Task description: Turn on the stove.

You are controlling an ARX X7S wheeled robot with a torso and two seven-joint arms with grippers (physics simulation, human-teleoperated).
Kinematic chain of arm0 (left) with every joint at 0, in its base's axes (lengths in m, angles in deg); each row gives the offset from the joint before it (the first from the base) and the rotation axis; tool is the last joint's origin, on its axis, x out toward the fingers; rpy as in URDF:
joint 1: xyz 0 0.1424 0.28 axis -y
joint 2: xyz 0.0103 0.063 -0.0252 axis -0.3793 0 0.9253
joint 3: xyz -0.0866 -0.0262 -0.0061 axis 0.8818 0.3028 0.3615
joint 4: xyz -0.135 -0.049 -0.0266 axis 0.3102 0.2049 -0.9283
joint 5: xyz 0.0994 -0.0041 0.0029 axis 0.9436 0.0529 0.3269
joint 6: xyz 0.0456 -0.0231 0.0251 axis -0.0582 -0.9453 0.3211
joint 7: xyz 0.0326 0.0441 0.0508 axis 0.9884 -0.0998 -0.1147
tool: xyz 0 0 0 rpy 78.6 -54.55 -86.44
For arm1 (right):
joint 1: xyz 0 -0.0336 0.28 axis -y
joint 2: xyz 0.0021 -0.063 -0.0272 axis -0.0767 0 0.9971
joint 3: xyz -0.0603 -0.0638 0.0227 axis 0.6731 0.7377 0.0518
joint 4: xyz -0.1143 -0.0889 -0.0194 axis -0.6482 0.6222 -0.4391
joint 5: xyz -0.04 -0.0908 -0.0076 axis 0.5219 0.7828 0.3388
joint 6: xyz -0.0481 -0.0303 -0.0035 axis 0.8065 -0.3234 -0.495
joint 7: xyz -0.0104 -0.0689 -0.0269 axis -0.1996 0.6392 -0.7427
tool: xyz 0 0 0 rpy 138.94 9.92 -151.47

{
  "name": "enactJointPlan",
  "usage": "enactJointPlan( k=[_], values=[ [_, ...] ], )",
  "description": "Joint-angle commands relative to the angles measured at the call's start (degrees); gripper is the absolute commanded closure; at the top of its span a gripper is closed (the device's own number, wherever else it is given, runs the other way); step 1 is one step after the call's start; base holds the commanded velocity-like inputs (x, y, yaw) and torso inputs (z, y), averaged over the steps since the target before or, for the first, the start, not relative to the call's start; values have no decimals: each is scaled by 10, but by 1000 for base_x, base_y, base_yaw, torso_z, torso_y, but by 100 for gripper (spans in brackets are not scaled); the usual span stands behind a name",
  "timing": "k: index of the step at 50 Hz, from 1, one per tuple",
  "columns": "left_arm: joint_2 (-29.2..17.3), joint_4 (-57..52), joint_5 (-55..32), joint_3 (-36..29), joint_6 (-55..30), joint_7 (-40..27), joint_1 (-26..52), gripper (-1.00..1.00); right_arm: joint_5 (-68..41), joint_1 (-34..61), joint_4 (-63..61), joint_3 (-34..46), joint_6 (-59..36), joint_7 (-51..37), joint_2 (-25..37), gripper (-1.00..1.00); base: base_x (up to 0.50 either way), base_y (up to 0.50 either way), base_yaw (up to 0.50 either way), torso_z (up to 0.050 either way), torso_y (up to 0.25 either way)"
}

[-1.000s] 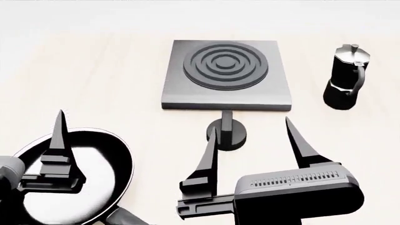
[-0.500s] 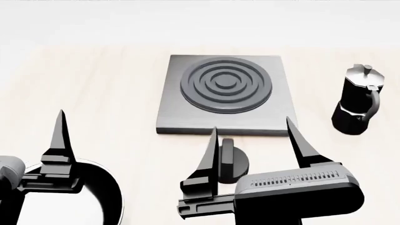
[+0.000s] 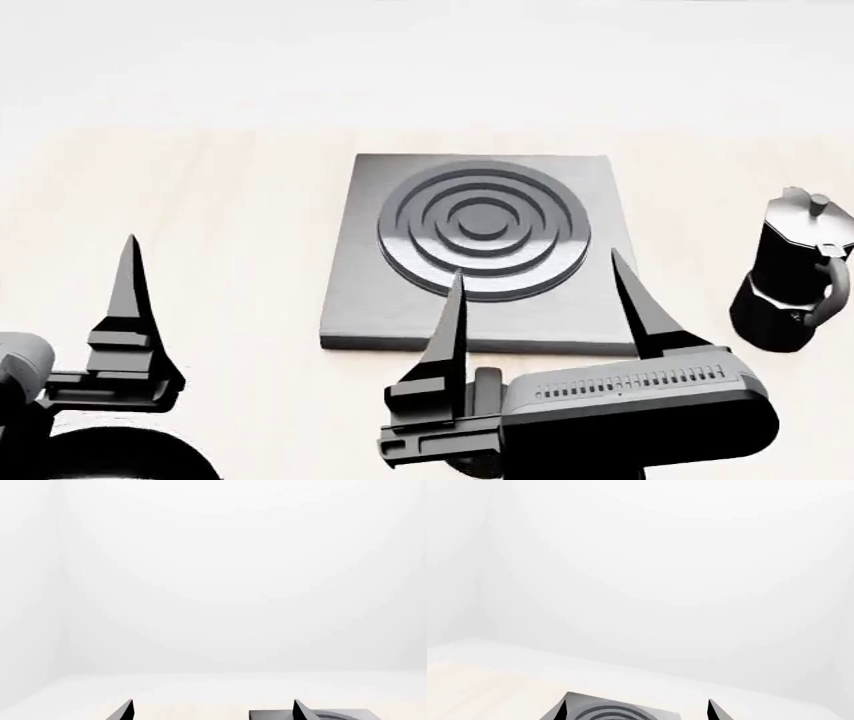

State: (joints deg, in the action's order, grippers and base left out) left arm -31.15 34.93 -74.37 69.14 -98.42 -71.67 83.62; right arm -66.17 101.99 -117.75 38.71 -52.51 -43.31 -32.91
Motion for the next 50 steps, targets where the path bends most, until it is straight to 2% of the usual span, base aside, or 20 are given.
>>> enactJointPlan(
  k=[1,20,33,50],
  values=[
    [-3,-1,-3,-1,-1,-4,1,-100,-3,1,-2,1,-1,-3,2,-100,277,0,0,0,0],
    [-6,0,-7,-6,4,-8,1,-100,-23,-14,53,-10,7,-4,-7,-100,28,0,0,0,0],
    [-9,4,-9,-8,10,-9,1,-100,-41,20,62,-7,-95,-10,-14,-100,0,0,0,0,0],
    [-13,9,-14,-9,8,-13,2,-100,-72,23,109,-16,-116,-3,-37,-100,0,0,0,0,0]
  ],
)
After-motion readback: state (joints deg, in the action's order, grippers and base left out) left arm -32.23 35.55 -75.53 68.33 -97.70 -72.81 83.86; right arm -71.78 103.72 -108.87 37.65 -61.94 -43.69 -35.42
